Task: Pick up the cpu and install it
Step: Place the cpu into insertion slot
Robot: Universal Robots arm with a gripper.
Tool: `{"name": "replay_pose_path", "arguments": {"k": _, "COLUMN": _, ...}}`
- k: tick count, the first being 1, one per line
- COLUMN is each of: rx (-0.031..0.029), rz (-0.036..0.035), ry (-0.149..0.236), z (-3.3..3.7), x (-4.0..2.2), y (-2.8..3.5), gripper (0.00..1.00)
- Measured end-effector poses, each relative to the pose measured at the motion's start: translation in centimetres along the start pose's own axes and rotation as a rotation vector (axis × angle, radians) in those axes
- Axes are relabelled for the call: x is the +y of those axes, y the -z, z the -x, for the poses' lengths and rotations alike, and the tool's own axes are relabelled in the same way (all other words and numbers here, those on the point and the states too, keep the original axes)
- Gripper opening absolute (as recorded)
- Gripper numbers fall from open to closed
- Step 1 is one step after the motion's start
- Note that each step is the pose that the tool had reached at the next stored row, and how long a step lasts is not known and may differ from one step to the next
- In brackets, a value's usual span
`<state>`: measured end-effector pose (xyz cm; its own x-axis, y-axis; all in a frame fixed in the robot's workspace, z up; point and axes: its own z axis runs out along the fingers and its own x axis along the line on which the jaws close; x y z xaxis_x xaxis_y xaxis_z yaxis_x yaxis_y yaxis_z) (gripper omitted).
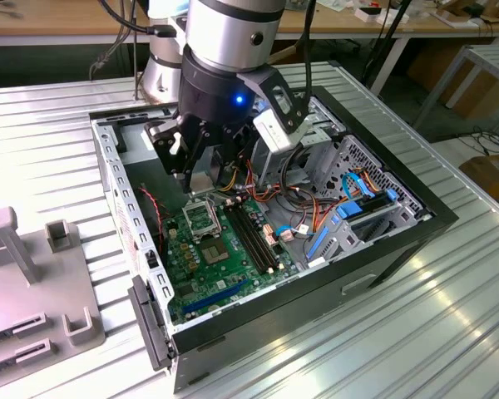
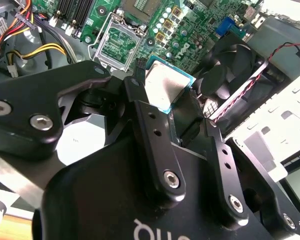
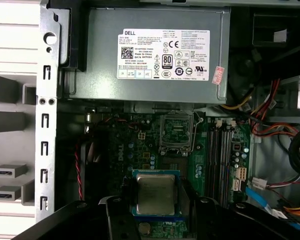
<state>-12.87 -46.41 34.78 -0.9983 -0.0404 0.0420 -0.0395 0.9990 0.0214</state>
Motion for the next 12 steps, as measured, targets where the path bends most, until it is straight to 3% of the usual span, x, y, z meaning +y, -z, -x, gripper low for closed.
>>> {"name": "replay_pose_path", "arguments": {"k": 12, "rx": -0.0001, "rz": -0.0006, "ry": 0.0, "z": 0.0, "x": -0.02, "y": -0.14, "gripper": 0.47}}
